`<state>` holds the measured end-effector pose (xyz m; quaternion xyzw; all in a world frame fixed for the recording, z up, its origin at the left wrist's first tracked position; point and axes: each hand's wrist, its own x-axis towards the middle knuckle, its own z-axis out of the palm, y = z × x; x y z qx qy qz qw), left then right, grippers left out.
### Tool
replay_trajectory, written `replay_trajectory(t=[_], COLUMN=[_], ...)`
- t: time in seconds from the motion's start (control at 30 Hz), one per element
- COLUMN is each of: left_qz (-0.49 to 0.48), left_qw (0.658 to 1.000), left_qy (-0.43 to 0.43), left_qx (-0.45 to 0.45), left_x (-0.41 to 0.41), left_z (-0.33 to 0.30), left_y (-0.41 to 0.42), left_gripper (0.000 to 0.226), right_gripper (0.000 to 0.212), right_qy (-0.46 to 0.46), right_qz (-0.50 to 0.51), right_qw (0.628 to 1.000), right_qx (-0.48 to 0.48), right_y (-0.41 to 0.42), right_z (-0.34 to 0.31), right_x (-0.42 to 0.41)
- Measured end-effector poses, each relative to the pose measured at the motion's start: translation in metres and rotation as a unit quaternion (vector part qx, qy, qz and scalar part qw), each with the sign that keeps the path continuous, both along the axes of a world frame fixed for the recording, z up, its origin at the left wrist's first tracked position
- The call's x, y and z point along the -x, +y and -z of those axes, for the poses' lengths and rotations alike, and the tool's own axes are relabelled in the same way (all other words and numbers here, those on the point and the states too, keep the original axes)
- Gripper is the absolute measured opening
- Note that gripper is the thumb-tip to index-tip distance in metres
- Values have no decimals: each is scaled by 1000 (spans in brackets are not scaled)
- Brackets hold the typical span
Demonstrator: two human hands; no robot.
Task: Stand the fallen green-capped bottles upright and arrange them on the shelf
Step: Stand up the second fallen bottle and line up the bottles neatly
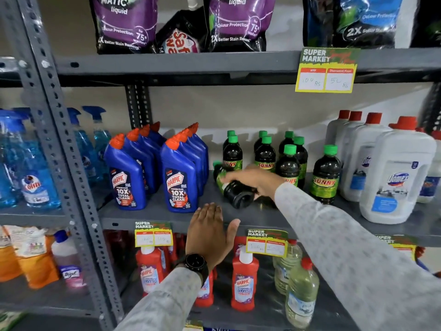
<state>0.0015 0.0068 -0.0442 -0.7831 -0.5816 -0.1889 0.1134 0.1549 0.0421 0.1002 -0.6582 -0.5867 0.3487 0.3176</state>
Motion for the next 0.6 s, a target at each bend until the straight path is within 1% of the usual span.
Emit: replay_trajectory(t=[0.1,0.17,0.27,0.33,0.47,0.6], left_qz=[-4,-5,-4,-5,-7,-12], left_qw=[1000,1000,1000,1000,1000,1000], left_qy=[-6,-4,1,1,-10,1], left_qx=[3,6,4,-3,-2,2], left_x=[-1,-1,-2,-2,-2,-3], left_z=[0,2,4,4,3,2], left_y=[0,0,1,2,3,4], left_gripper=[93,93,95,94,95,94], right_gripper=[39,37,61,68,70,75], right_qy=[71,84,38,22,-6,-6], right_qz=[18,39,90,113,149,156], right_qw=[993,982,963,951,940,939], right_qx=[-89,-167,-250,-287,-307,-306], right_y=[-7,-7,-8,-14,-14,-11], right_z=[-16,-16,5,24,60,74], right_x=[-8,-9,-12,-13,-14,-17])
